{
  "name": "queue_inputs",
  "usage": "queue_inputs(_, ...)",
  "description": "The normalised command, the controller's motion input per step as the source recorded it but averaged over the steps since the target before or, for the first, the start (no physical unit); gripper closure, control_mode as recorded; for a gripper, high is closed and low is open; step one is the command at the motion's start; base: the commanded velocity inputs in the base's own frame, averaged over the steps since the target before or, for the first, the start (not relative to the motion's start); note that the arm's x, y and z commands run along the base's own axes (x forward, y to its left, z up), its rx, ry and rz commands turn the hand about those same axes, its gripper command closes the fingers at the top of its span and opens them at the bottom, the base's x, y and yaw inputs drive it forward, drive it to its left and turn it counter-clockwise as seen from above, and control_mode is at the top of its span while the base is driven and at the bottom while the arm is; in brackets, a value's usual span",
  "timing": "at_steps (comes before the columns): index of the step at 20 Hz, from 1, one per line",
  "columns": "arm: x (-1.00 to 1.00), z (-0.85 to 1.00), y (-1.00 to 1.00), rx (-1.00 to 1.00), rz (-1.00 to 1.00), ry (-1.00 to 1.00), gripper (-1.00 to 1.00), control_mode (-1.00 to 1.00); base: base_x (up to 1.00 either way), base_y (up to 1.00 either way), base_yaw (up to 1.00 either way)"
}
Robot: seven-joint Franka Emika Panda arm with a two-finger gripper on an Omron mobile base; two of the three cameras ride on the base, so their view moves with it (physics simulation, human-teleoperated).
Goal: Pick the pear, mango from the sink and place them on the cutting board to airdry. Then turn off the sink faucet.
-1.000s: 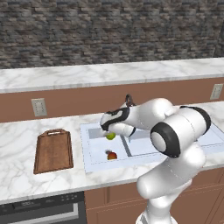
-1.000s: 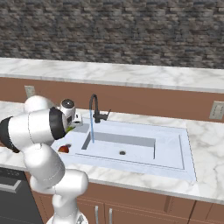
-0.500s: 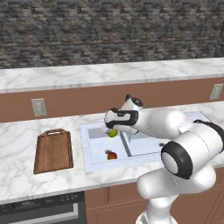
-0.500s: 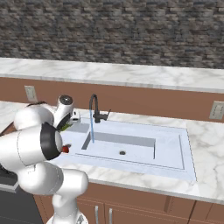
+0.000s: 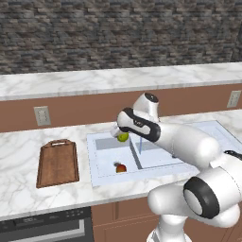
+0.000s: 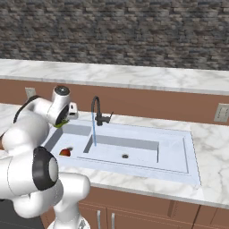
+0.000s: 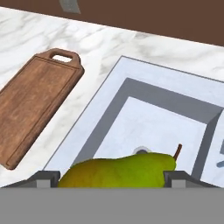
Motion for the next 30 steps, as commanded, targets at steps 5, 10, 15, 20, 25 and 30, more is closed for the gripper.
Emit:
queue_inputs(5,-0.5,0.33,0.06,0.0,0.03,0.0,1.0,-1.0,0.0,0.0,0.0)
queue_inputs(10,-0.53,0.49,0.04,0.0,0.04,0.0,1.0,-1.0,0.0,0.0,0.0)
queue_inputs(15,-0.5,0.51,0.19,0.0,0.05,0.0,1.0,-1.0,0.0,0.0,0.0)
queue_inputs(20,-0.47,0.26,0.41,0.0,0.03,0.0,1.0,-1.0,0.0,0.0,0.0)
queue_inputs(25,-0.32,0.06,0.59,-0.02,0.0,-0.01,1.0,-1.0,0.0,0.0,0.0)
queue_inputs(30,-0.13,0.0,0.62,-0.04,0.0,-0.01,1.0,-1.0,0.0,0.0,0.0)
